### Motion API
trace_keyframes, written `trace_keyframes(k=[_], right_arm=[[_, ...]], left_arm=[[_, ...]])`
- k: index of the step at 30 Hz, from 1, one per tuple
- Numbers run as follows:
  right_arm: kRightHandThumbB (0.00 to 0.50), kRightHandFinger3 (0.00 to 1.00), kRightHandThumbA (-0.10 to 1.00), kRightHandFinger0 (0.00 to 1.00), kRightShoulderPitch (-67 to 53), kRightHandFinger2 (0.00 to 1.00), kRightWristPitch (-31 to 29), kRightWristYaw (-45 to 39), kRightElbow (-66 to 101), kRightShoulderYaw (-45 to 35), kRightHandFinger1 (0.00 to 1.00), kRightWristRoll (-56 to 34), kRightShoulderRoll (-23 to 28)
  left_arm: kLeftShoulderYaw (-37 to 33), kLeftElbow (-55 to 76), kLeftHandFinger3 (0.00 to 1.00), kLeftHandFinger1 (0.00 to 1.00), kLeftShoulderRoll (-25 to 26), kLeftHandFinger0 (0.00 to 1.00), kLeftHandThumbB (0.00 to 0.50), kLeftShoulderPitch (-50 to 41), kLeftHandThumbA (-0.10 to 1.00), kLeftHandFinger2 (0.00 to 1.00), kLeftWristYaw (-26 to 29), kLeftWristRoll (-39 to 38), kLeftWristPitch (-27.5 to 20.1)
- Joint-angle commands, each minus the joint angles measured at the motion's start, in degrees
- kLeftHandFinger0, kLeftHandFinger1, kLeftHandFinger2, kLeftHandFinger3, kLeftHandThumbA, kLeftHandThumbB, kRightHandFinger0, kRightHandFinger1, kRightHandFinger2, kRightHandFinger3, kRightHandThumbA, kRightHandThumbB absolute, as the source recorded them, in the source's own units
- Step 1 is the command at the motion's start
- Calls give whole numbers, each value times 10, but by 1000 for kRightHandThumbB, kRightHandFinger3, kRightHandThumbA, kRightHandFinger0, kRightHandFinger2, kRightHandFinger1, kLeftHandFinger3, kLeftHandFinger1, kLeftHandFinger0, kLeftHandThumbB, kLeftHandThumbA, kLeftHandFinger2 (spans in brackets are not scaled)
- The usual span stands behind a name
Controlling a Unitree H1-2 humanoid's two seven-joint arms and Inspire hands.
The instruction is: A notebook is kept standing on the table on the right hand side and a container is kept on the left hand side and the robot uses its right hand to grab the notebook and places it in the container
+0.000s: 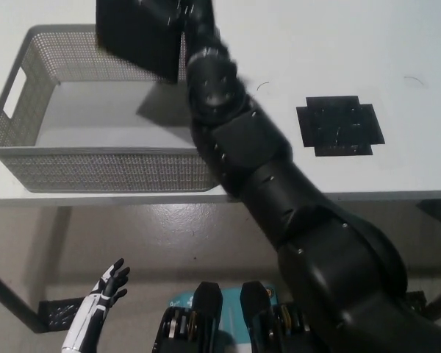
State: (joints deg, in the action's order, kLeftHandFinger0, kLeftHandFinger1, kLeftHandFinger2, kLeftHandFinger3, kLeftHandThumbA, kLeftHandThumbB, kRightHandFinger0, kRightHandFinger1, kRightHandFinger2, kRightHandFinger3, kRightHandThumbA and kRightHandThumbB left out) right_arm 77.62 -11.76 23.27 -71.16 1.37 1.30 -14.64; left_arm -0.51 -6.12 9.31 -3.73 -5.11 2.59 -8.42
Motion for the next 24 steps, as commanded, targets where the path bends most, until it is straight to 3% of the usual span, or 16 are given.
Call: trace_keyframes(k=[1, 3, 4, 5, 6, 7, 8, 9, 10, 11, 13, 20, 22, 24], right_arm=[[119, 622, -100, 0, 54, 522, -48, 2, -24, 25, 120, 31, -3], [134, 591, -100, 0, 49, 586, -56, -3, -34, 36, 191, 38, -1], [163, 689, -4, 177, 48, 822, -58, -1, -37, 43, 430, 43, 1], [220, 956, 274, 590, 47, 1000, -54, -10, -38, 49, 855, 46, 4], [260, 1000, 435, 706, 46, 1000, -55, -42, -39, 54, 828, 43, 10], [271, 996, 472, 613, 46, 910, -58, -49, -39, 55, 714, 41, 12], [363, 1000, 594, 704, 47, 1000, -57, -70, -40, 61, 838, 42, 17], [430, 1000, 695, 851, 45, 1000, -58, -89, -39, 64, 1000, 41, 21], [466, 1000, 754, 953, 46, 1000, -60, -108, -40, 65, 1000, 37, 24], [479, 1000, 796, 1000, 47, 1000, -61, -130, -40, 67, 1000, 34, 28], [496, 1000, 954, 1000, 51, 1000, -52, -148, -37, 86, 1000, 51, 37], [500, 1000, 975, 1000, 67, 1000, -62, -149, -14, 82, 1000, 43, 50], [500, 1000, 1000, 1000, 77, 1000, -55, -144, -1, 82, 1000, 46, 54], [500, 1000, 1000, 1000, 86, 1000, -58, -141, 19, 72, 1000, 39, 60]], left_arm=[[-6, 13, 1000, 1000, 10, 1000, 190, 2, 1000, 1000, -12, 0, -15], [-6, 12, 1000, 1000, 12, 1000, 191, 3, 1000, 1000, -10, 4, -18], [-7, 11, 1000, 1000, 13, 1000, 188, 3, 1000, 1000, -9, 7, -20], [-7, 11, 1000, 1000, 14, 1000, 183, 3, 1000, 1000, -9, 8, -21], [-8, 12, 1000, 1000, 15, 1000, 173, 4, 1000, 1000, -11, 6, -23], [-8, 12, 1000, 1000, 15, 1000, 170, 4, 1000, 1000, -11, 6, -24], [-8, 14, 1000, 1000, 15, 1000, 170, 3, 1000, 1000, -11, 4, -21], [-9, 13, 1000, 1000, 16, 1000, 175, 2, 1000, 1000, -14, 2, -21], [-8, 8, 1000, 1000, 15, 1000, 178, 4, 1000, 1000, -13, 0, -25], [-9, 8, 1000, 1000, 16, 1000, 178, 4, 1000, 1000, -14, 0, -25], [-9, 8, 1000, 1000, 16, 1000, 170, 4, 1000, 1000, -14, -1, -25], [-10, 5, 1000, 1000, 8, 1000, 186, 4, 1000, 1000, -18, -12, -18], [-11, 11, 1000, 1000, 7, 1000, 154, 2, 1000, 1000, -17, -8, -17], [-13, 10, 1000, 1000, 10, 1000, 158, 3, 1000, 1000, -18, -2, -18]])
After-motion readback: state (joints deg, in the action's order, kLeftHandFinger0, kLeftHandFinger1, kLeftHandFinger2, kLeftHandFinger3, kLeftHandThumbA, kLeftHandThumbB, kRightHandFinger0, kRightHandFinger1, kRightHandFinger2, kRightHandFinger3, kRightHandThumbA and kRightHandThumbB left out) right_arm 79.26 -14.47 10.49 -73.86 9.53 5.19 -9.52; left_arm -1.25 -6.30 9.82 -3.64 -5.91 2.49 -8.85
